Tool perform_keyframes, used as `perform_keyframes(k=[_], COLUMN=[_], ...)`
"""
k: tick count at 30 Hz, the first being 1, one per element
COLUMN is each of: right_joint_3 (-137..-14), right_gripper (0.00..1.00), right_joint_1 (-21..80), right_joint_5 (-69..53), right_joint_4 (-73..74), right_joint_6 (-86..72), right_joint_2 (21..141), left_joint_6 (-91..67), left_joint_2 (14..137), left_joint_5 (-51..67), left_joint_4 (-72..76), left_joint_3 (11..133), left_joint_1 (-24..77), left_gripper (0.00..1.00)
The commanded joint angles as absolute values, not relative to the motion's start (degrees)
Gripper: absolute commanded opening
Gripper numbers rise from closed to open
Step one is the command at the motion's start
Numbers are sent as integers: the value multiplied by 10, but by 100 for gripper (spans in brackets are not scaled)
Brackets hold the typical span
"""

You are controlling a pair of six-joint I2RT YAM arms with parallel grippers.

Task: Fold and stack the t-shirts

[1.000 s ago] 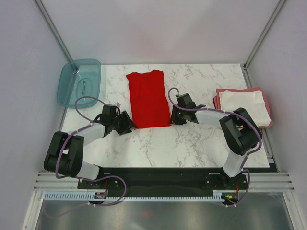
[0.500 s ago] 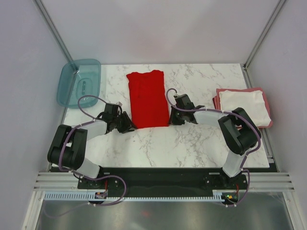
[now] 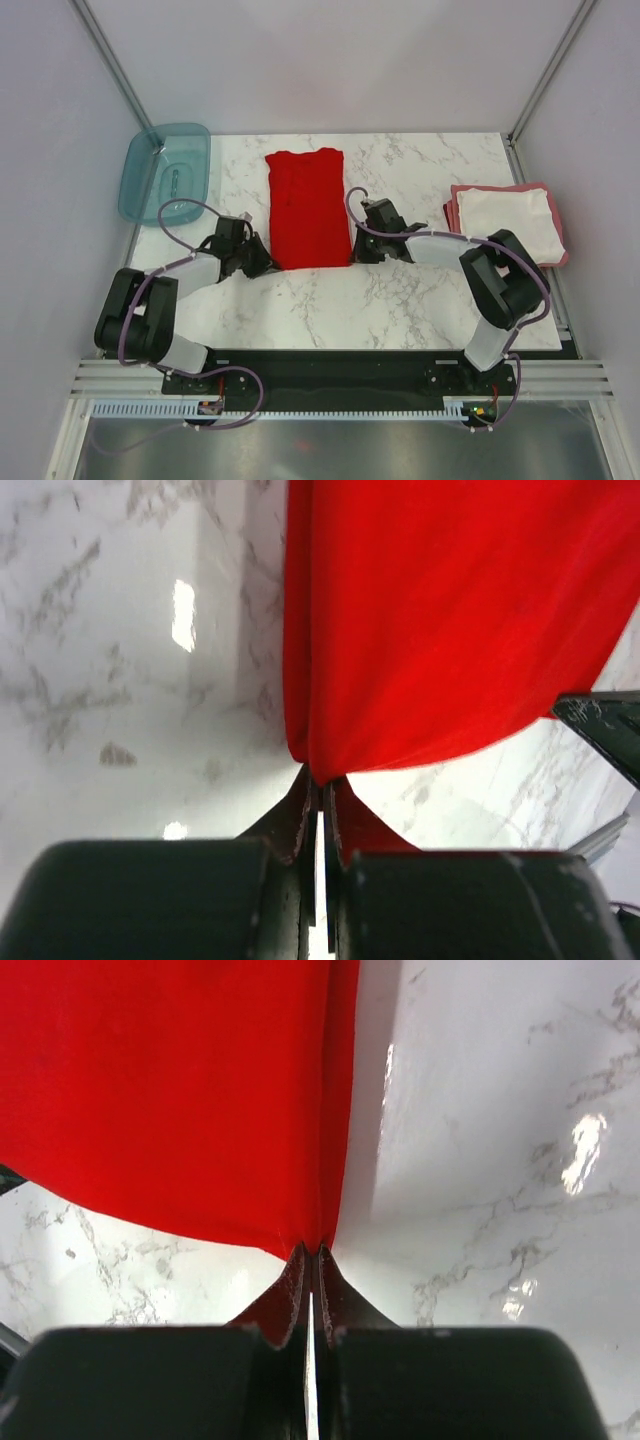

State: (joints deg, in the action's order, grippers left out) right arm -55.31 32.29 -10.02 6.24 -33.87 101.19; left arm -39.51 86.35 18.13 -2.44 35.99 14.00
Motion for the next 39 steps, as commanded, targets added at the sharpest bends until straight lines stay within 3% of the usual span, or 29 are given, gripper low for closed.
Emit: perform_keyframes(k=[1,8,12,20,28,39], right_joint_3=[-528,-440,-397,-411,-458,-589], right_gripper=[0,0,0,0,0,0], right_joint_1=[330,348,371,400,400,387], right_joint_5=[-90,-90,-88,-85,-64,-25], right_joint_4=[62,90,112,192,253,265], right_joint_6=[-344,-359,-370,-383,-372,-330], right_joint_2=[955,814,726,613,568,700], left_joint_6=[-370,-386,-407,-461,-466,-464], left_joint_2=[790,658,573,382,388,464], left_joint_5=[198,265,256,254,267,249], left_joint_4=[-46,-74,-137,-249,-277,-282], left_joint_3=[331,258,259,293,301,370], left_joint_1=[142,164,234,290,290,261], left_gripper=[2,2,2,2,2,2])
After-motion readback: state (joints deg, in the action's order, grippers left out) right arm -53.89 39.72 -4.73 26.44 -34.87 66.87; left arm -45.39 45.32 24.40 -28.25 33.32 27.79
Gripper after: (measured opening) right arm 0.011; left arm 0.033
